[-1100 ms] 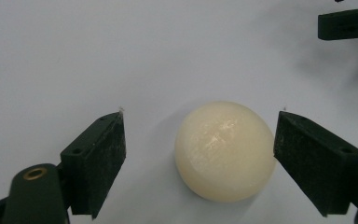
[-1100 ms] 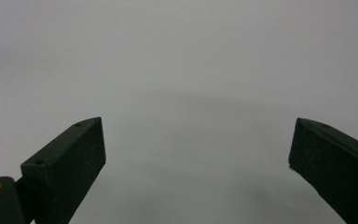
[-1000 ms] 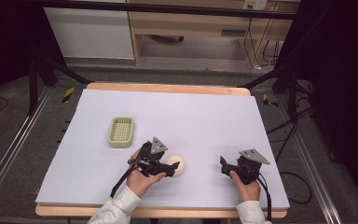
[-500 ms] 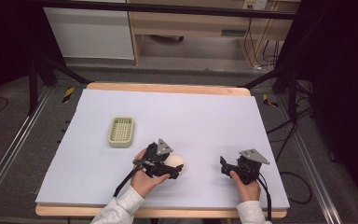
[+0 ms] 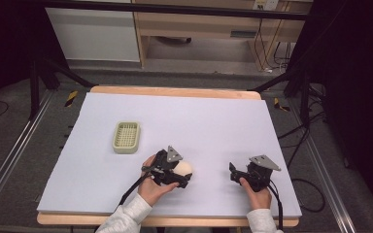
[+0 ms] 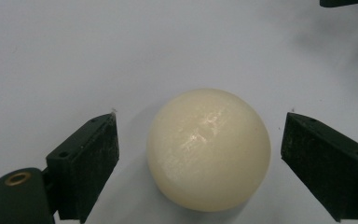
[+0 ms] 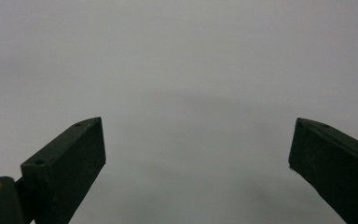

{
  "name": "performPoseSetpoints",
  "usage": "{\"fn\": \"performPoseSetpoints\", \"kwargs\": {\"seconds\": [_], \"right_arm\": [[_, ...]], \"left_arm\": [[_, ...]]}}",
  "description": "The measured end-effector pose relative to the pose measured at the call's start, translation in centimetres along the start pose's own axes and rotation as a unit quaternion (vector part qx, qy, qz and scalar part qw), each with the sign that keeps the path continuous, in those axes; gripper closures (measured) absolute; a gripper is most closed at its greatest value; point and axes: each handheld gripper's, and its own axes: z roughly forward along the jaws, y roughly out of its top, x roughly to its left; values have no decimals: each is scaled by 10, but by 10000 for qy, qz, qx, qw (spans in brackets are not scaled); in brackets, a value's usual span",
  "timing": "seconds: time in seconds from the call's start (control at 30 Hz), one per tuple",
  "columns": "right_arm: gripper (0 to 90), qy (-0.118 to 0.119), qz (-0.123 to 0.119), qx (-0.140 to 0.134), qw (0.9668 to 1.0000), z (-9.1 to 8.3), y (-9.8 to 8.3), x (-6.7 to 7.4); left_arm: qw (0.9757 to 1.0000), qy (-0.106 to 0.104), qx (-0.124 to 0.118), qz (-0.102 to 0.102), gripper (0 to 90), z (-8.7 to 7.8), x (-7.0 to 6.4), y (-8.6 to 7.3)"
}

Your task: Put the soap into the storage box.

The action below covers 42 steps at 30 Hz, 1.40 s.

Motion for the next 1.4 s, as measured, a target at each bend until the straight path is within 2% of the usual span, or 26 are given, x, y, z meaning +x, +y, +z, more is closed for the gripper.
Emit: {"fn": "performPoseSetpoints", "kwargs": {"seconds": [0.47, 0.93, 1.4], "right_arm": [[42, 1, 3, 3, 10000, 0, 0, 0], [42, 1, -10, 15, 10000, 0, 0, 0], [42, 9, -1, 22, 10000, 0, 0, 0]], "left_arm": [[9999, -26, 145, -32, 121, 9, -1, -3], [9996, -5, 281, 33, 194, 17, -2, -7], [9996, 43, 286, 64, 236, 20, -5, -6]]}}
